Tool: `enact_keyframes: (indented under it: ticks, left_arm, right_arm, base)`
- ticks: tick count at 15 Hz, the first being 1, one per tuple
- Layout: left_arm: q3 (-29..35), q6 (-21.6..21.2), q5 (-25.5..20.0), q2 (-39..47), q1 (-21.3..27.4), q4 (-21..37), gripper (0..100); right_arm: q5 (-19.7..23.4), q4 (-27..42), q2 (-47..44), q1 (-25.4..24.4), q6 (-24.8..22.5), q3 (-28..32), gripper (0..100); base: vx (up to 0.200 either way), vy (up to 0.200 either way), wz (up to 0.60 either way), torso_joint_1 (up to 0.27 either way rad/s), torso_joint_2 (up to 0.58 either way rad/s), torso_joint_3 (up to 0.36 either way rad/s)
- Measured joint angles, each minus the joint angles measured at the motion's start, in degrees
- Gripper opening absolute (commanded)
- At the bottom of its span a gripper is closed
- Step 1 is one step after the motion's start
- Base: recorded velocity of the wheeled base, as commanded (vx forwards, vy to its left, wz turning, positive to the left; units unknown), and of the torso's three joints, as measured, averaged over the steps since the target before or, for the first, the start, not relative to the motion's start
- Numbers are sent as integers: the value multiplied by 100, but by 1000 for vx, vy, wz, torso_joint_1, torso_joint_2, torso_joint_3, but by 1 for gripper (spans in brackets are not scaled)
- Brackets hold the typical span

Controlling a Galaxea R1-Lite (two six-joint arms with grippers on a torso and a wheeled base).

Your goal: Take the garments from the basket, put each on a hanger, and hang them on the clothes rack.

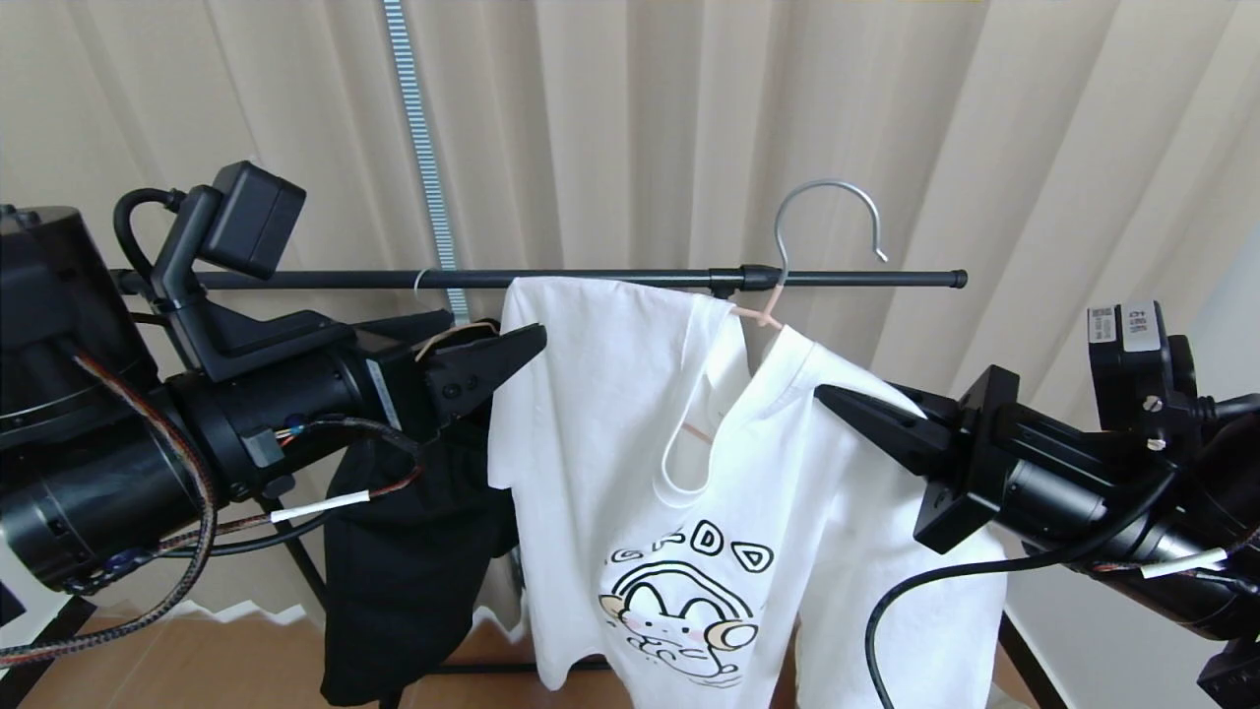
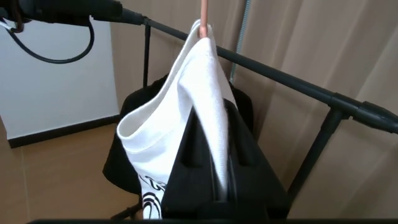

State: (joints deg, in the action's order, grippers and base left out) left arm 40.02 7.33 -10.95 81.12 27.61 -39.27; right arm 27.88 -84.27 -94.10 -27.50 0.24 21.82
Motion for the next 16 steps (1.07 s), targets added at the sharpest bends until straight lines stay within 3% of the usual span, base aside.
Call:
enact_keyframes:
  ticks: [5, 6, 9, 16]
  left_arm:
    - [-216, 4, -1385, -46, -903, -11, 100]
    - [-245, 4, -1493, -22, -1023, -9, 100]
    - [-323, -13, -1626, 182, -1259, -12, 100]
    - [-557, -20, -1629, 669, -1268, -375, 100]
  right_arm:
    - [1050, -90, 196, 461, 49, -280, 0]
    - [1140, -93, 254, 535, 46, -325, 0]
    - [1681, -84, 452, 778, 46, -427, 0]
    - [1736, -28, 734, 852, 29, -514, 0]
  base:
    - [0, 0, 0, 0, 0, 0]
    - [0, 0, 0, 0, 0, 0]
    - [0, 0, 0, 0, 0, 0]
    - [0, 0, 0, 0, 0, 0]
